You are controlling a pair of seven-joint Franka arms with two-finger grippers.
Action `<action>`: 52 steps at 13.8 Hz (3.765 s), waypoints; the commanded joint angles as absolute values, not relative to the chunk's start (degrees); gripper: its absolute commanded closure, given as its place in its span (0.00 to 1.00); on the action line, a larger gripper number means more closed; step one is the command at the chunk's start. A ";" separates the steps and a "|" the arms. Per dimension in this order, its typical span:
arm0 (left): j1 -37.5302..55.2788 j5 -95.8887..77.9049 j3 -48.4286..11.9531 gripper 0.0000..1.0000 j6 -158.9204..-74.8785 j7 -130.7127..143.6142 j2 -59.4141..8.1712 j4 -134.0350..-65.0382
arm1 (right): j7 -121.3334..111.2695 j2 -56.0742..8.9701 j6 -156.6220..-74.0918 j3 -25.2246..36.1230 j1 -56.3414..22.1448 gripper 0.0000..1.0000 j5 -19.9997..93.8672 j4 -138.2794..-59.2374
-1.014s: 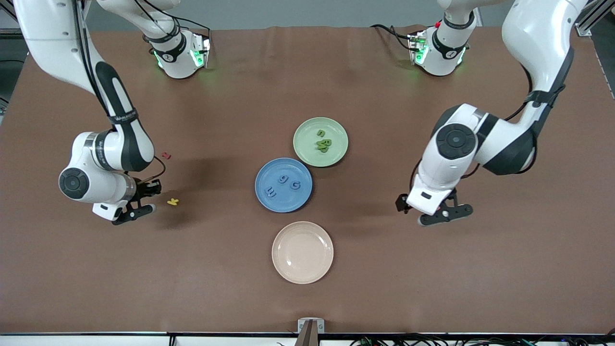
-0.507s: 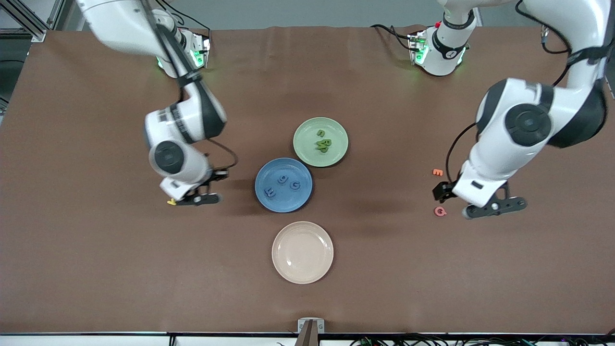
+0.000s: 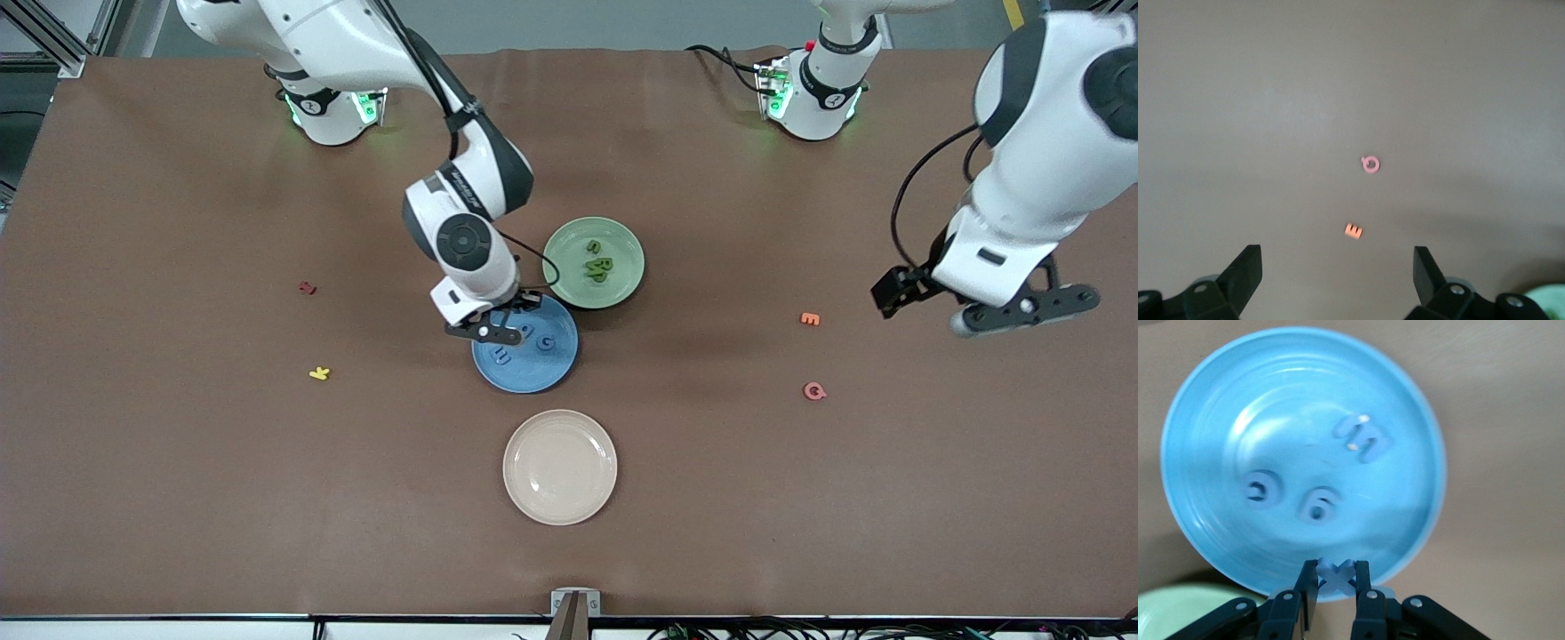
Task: Sort letters by color into matching plates
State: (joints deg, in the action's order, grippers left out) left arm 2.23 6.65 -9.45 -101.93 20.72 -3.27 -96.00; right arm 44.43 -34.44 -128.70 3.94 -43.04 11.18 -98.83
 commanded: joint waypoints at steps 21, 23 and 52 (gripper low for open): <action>7.65 2.02 -1.23 0.00 -91.41 8.09 6.59 -96.86 | 43.27 -17.09 -98.56 5.19 -34.75 0.00 11.51 -92.63; 7.47 2.02 -0.97 0.00 -91.41 8.26 6.33 -96.25 | 36.24 -11.37 -91.44 5.27 -29.47 0.00 11.25 -92.90; 2.02 2.37 -1.23 0.00 -84.02 6.77 3.34 -90.00 | -6.94 -3.16 -84.99 5.19 -2.55 0.00 -0.35 -81.65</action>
